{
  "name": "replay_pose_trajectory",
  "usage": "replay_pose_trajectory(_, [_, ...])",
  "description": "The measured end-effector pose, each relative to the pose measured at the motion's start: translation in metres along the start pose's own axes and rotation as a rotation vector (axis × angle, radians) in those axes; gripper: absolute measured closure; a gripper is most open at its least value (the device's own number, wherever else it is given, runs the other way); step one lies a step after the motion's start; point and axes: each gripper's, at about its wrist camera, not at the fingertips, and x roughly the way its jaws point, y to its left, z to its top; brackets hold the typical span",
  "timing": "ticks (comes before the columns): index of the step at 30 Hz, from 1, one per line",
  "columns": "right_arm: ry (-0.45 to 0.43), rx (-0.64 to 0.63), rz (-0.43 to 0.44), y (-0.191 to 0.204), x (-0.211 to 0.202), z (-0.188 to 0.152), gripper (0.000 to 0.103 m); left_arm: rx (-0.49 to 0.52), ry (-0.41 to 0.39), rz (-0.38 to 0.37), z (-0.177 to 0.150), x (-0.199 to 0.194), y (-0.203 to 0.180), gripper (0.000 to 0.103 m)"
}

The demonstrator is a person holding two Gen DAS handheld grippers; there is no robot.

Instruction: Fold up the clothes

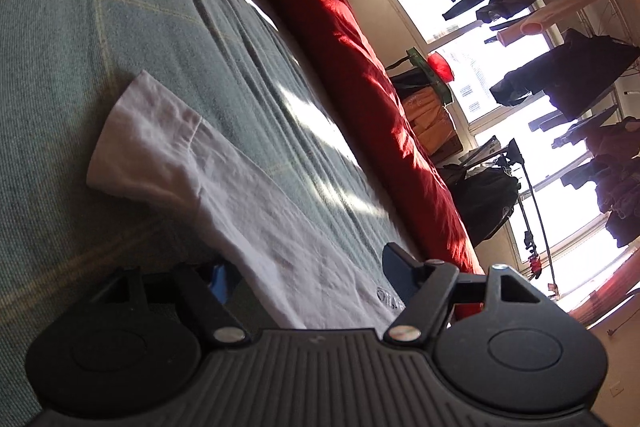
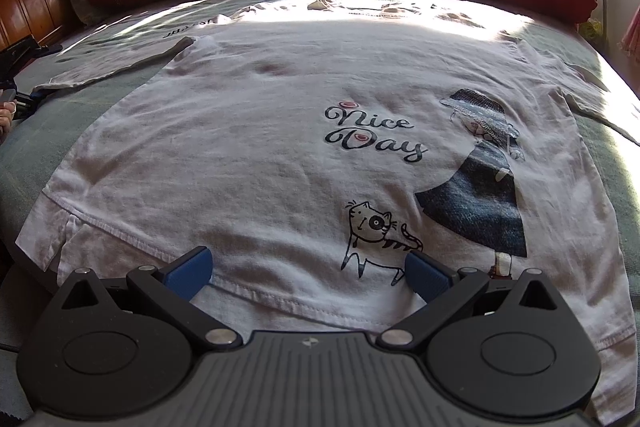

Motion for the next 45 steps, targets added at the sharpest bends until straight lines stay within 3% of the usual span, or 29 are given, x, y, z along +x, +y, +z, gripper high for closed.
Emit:
replay_pose_trajectory(6, [-0.002,-0.007,-0.002,0.000,0.000,0.000,0.000,-0.049,-0.074,0.033,0.003,0.002,0.007,0.033])
replay_pose_trajectory(10, [-0.002,-0.008,0.001,0.000,0.001,-0.001,0.000,-0.022,-0.073,0.058,0.006,0.011,0.003,0.038])
replay_pose_trajectory(13, [-0.003,-0.010,0.003,-0.001,0.000,-0.001,0.000,-0.018,-0.069,0.068,0.007,0.011,0.009,0.059])
replay_pose_trajectory(15, [-0.004,-0.011,0.003,-0.001,0.001,-0.002,0.000,-0.022,-0.071,0.071,0.006,0.009,0.017,0.080])
replay_pose_trajectory(17, [-0.005,-0.012,0.004,-0.001,0.001,-0.002,0.000,-0.050,-0.077,0.066,0.005,0.007,0.027,0.089])
replay_pose_trajectory(26, [-0.011,-0.015,0.006,-0.001,0.001,-0.003,0.000,-0.047,-0.106,0.074,0.002,0.010,0.028,0.089])
replay_pose_trajectory(32, [-0.013,-0.014,0.009,-0.002,0.002,-0.003,0.000,-0.070,-0.089,-0.032,0.004,0.005,0.037,0.072])
replay_pose_trajectory(39, [-0.017,-0.015,0.008,-0.001,0.002,-0.004,0.000,-0.031,-0.084,-0.042,0.003,0.008,0.031,0.063])
replay_pose_trajectory(45, [-0.020,-0.016,0.007,-0.001,0.002,-0.004,0.000,-0.009,-0.077,-0.038,0.004,0.009,0.029,0.064])
